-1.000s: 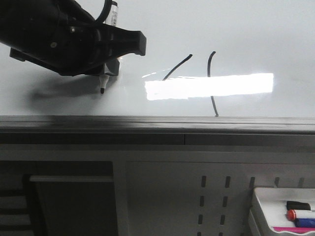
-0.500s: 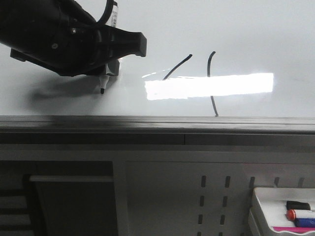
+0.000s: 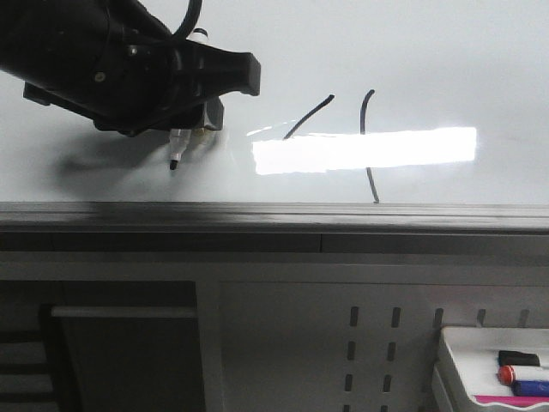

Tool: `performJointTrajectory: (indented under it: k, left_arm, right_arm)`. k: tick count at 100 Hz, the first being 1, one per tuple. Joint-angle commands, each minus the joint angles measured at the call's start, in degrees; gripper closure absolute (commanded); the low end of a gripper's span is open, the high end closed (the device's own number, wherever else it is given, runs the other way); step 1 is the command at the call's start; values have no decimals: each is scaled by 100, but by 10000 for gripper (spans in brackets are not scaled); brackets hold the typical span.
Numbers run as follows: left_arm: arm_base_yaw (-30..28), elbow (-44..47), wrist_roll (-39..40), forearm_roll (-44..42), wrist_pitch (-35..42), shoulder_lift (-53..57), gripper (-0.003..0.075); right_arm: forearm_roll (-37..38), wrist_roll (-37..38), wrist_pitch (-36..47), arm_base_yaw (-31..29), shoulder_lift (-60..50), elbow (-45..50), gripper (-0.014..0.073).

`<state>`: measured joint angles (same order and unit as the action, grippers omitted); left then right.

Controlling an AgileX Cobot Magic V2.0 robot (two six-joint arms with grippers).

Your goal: Write number 4 on whiteboard

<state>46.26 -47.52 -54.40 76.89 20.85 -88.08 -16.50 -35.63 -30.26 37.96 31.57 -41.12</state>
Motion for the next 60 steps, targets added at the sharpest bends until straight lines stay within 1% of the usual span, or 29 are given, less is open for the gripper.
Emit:
performJointTrajectory:
  k: [1,6,9,13,16,38,47,60]
  left_arm:
    - [-67,-70,21,95,381,-28,276]
    - [-67,-70,21,95,390,-28,197]
    - [-67,-70,21,95,390,-17,165]
    - [-67,-70,21,95,390,-3,134]
    - [-67,-80,21,95,405,6,124]
    - [-46,-80,21,95,426,379,121]
    - [-5,-70,-187,95,354,808,121]
    - [201,-70,-587,95,296,1667,133]
  right_arm:
    - [-33,8,399,-20,18,-168,654]
    - [-33,8,399,-20,18,-168,654]
    - [-33,8,399,-20,18,-168,654]
    - [-33,8,401,-20,18,-168,654]
    - [-33,8,401,-20,18,-168,654]
    - [-33,8,424,-20,8,-168,654]
    - [-33,8,401,-20,-77,-168,654]
    - [23,8,363,-20,-422,-168,654]
